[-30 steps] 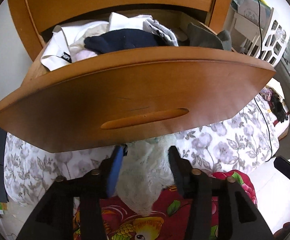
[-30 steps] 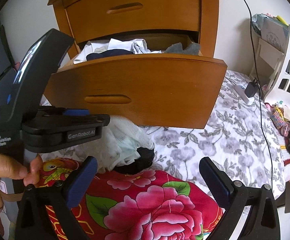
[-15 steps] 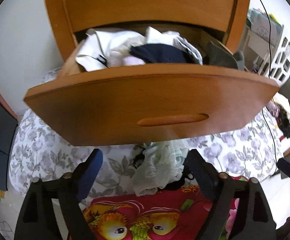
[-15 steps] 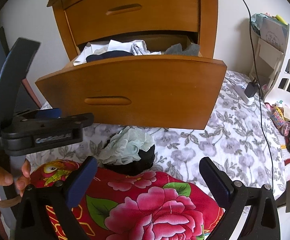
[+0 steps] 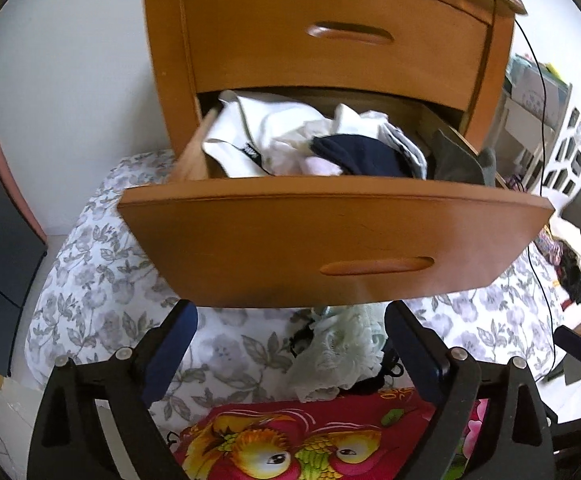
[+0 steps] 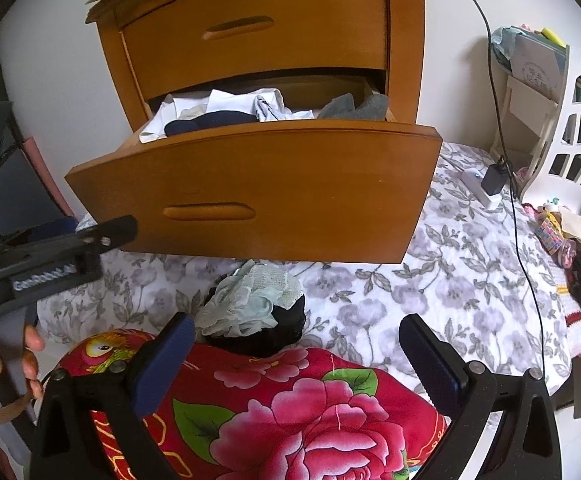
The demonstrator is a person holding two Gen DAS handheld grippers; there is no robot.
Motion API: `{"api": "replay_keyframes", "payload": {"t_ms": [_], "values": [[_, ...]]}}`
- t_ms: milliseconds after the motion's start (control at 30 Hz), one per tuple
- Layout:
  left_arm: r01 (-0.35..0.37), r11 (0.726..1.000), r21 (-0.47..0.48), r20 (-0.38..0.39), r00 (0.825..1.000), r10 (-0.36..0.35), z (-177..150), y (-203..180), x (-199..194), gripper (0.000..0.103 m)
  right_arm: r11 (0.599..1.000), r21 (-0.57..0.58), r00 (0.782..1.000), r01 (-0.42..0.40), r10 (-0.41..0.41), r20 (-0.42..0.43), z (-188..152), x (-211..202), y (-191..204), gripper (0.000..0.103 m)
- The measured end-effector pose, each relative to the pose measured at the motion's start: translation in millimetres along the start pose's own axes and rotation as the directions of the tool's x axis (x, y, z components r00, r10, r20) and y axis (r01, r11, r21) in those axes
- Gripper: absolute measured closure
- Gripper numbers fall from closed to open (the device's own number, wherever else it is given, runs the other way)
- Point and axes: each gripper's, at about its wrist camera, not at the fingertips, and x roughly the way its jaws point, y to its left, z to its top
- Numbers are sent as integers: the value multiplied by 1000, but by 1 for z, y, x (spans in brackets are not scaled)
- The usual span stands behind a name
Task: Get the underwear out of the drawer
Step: 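Withdraw the left gripper from the garments on the bedspread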
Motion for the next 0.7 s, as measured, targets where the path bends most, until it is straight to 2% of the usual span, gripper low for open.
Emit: {"api": "replay_keyframes", "payload": {"t_ms": [233, 333, 367, 700], "values": [[-29, 1000, -10, 37, 999, 29, 5, 15, -10, 7, 1000, -1, 1000, -6, 6, 1, 0, 3, 1, 0], [-34, 999, -9, 56, 998, 35, 8, 19, -14, 4, 1000, 7, 1000, -11, 11, 12, 1, 2, 0, 0], [-35, 999, -10, 61, 997, 35, 9, 21, -15, 1, 1000, 14, 1000, -10, 10, 14, 1, 3, -1, 0], [-17, 1000, -13, 101, 995, 18, 16, 17, -20, 1, 998, 59, 1000, -24, 23, 13, 1, 10, -8, 0]]}}
